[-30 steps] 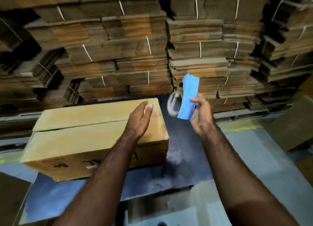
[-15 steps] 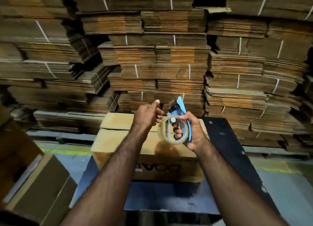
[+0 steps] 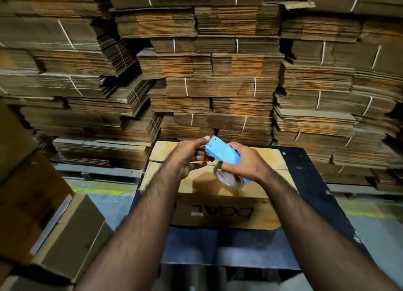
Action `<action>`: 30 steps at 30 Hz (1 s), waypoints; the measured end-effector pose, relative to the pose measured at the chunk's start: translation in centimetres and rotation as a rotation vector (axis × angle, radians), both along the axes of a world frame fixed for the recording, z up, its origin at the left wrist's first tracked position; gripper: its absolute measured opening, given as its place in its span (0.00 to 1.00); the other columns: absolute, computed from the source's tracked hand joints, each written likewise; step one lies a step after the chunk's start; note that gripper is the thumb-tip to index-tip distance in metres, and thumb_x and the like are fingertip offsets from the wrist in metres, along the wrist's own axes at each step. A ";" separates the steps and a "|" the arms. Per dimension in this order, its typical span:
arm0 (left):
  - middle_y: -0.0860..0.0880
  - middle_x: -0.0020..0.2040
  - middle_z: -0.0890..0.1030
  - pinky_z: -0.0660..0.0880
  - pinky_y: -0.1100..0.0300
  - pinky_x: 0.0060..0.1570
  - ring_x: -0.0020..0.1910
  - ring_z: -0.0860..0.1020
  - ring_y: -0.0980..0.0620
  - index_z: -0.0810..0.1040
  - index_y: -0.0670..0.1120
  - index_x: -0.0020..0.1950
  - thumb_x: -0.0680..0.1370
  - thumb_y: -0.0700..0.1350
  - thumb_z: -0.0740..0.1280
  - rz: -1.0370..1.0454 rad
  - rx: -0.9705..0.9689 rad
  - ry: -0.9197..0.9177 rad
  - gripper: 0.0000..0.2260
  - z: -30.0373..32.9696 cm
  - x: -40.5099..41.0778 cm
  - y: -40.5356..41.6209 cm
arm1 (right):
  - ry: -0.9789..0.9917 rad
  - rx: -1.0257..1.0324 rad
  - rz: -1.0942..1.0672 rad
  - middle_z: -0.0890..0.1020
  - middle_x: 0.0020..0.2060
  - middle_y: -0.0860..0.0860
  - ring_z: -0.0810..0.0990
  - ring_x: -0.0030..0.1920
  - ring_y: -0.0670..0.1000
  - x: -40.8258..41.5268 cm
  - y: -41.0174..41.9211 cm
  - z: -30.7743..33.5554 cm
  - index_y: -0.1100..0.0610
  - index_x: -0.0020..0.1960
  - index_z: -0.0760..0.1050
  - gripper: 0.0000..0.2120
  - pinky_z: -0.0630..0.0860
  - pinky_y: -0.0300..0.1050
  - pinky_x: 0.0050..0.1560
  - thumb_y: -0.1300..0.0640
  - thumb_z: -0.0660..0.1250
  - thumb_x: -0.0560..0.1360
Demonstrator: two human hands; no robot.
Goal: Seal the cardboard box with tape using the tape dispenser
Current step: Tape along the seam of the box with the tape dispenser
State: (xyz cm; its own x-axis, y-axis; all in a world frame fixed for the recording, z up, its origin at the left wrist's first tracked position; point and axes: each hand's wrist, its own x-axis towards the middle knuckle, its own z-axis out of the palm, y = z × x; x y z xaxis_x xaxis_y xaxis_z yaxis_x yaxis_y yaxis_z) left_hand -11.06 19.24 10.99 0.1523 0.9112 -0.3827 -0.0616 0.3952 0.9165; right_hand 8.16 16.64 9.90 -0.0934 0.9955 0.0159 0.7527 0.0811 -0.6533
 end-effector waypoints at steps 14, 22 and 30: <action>0.46 0.33 0.83 0.78 0.61 0.35 0.29 0.78 0.53 0.84 0.41 0.44 0.77 0.40 0.72 0.107 0.113 -0.047 0.04 2.2 3.4 2.8 | -0.010 0.082 0.171 0.74 0.60 0.49 0.75 0.56 0.50 3.6 3.3 2.4 0.40 0.67 0.61 0.39 0.78 0.46 0.47 0.53 0.79 0.64; 0.44 0.35 0.85 0.77 0.57 0.35 0.35 0.79 0.48 0.85 0.43 0.45 0.78 0.40 0.70 0.204 0.310 0.206 0.05 1.5 7.3 4.4 | -0.112 0.180 0.202 0.76 0.59 0.50 0.76 0.54 0.51 7.9 5.4 1.9 0.44 0.69 0.61 0.35 0.79 0.52 0.49 0.41 0.74 0.69; 0.42 0.38 0.86 0.82 0.49 0.43 0.38 0.80 0.44 0.86 0.41 0.43 0.76 0.42 0.73 0.240 0.395 0.258 0.05 2.3 11.3 4.2 | -0.174 0.258 0.191 0.75 0.60 0.51 0.76 0.53 0.52 11.6 5.8 1.2 0.44 0.68 0.59 0.36 0.80 0.51 0.46 0.52 0.76 0.67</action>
State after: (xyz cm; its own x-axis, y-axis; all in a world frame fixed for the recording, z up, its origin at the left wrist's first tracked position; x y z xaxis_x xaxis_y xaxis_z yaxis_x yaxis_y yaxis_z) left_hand 0.24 23.48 13.30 -0.1325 0.9912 -0.0006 0.1392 0.0192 0.9901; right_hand 19.80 22.44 11.11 -0.3006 0.9252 0.2314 0.8061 0.3762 -0.4568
